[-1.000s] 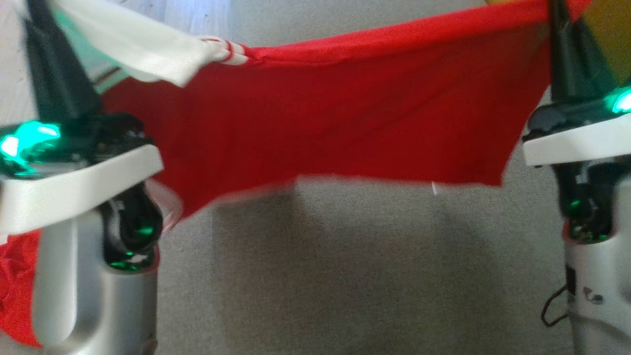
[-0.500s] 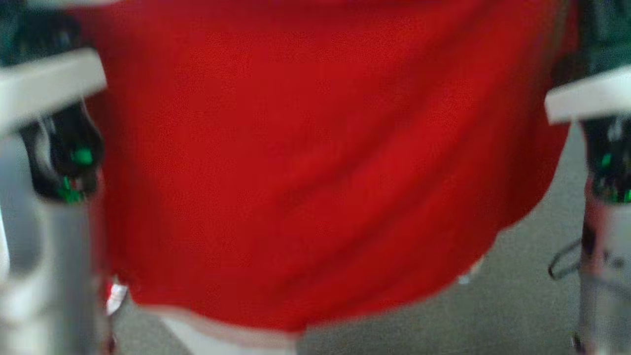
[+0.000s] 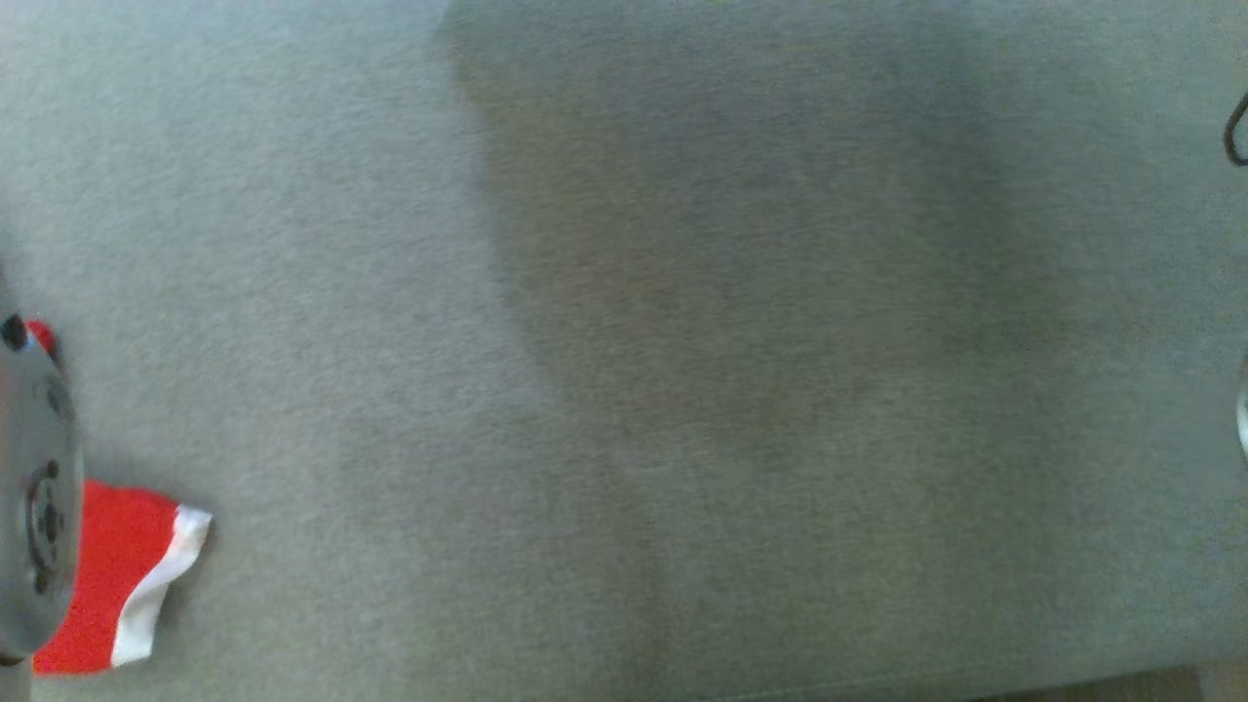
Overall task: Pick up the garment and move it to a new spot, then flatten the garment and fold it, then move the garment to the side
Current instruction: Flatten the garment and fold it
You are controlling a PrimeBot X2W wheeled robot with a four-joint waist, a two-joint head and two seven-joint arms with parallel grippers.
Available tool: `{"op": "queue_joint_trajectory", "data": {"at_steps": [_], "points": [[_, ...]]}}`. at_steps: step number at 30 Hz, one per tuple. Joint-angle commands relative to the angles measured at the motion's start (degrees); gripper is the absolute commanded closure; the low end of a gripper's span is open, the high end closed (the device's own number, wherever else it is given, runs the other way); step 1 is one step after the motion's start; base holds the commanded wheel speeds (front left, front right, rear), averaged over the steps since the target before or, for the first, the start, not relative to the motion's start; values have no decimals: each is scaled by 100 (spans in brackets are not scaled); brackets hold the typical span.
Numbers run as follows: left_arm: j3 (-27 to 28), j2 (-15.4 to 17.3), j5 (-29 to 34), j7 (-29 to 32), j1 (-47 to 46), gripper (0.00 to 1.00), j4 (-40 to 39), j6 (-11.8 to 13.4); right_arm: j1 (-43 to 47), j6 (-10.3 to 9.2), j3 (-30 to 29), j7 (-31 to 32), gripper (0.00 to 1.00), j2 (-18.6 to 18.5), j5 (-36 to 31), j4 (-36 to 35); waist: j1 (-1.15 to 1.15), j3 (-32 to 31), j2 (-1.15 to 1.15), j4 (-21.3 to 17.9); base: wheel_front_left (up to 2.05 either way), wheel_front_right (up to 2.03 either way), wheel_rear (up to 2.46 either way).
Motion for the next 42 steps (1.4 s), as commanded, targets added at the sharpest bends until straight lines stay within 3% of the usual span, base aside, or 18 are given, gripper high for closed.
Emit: {"op": "queue_joint_trajectory", "data": {"at_steps": [1, 5, 8, 13, 17, 27, 35, 42], "points": [[71, 266, 71, -38, -147, 100, -80, -32, -98, 39, 4, -96, 100, 49, -29, -38, -4, 92, 0, 164, 0, 0, 0], [-198, 182, 145, -223, -202, 100, 551, -168, -180, 39, 90, -581, 100, 17, -39, 877, -4, 81, 0, 292, 0, 0, 0], [-470, 114, 121, -342, 270, 100, 893, -263, 195, 39, 314, -784, 100, -12, 112, 1622, -4, 25, 0, 378, 0, 0, 0], [-819, 179, -112, -373, 1476, 100, 1048, -309, 971, 39, 1169, -524, 100, -106, 249, 2354, -4, -147, 0, 393, 0, 0, 0], [-1375, 463, -355, -258, 2731, 100, 748, -314, 1639, 39, 1944, -144, 100, -256, 636, 2604, -4, -341, 0, 455, 0, 0, 0], [-2115, 1084, -655, 164, 4712, 100, -343, -315, 2696, 39, 3454, 679, 100, -1200, 2037, 2010, -4, -916, 0, 618, 0, 0, 0], [-2241, 1391, -892, 662, 5710, 100, -1358, -214, 3115, 39, 4235, 1085, 100, -1723, 2736, 1442, -4, -1317, 0, 689, 0, 0, 0], [-2338, 1901, -1195, 1395, 6612, 100, -2517, -138, 3508, 39, 4892, 1709, 100, -2352, 3569, 714, -4, -1680, 0, 725, 0, 0, 0]]}}
